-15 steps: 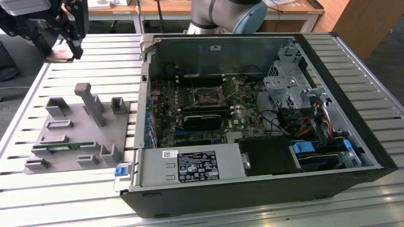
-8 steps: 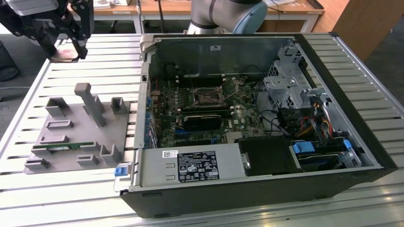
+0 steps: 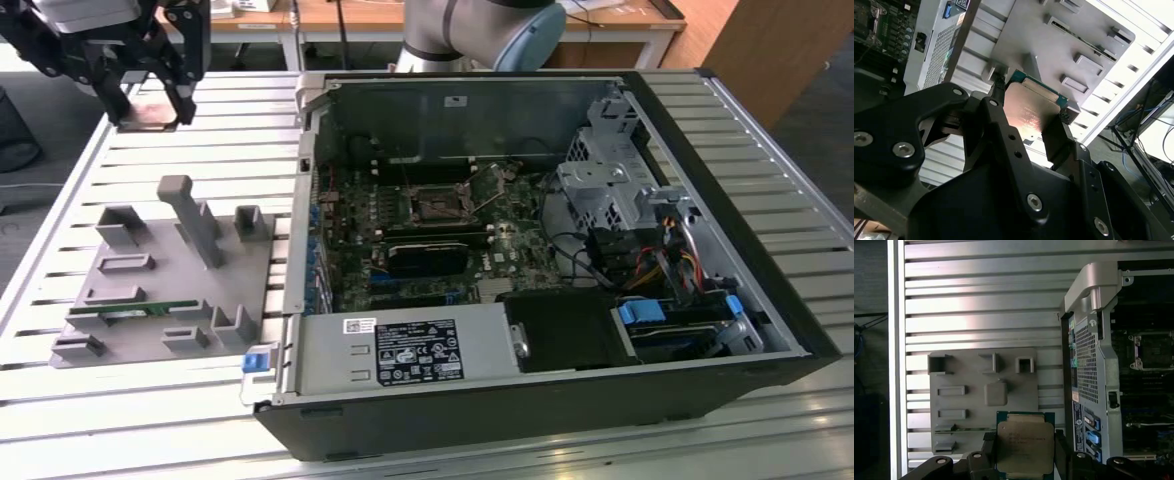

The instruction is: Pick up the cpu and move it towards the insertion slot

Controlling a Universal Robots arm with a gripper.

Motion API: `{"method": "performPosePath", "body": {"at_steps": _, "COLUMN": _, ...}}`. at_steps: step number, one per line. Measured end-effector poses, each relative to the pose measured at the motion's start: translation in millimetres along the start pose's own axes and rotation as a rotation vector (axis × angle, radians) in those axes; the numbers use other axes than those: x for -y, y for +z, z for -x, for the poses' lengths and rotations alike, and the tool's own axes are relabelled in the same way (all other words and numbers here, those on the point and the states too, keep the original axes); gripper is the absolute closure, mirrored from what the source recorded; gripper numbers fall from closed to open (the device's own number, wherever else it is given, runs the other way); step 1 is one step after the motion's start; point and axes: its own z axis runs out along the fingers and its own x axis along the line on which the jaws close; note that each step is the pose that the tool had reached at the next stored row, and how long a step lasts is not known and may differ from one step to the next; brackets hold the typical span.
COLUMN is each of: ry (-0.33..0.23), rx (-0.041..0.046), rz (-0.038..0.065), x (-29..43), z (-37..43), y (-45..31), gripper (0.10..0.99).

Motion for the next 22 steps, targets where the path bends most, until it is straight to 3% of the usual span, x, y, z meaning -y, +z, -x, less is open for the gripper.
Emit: {"method": "performPosePath", "body": {"at_steps": 22, "ry": 0.0, "rx": 0.0, "rz": 0.0, "x": -1.4, "z": 24.3, "y": -0.4, "gripper": 0.541}}
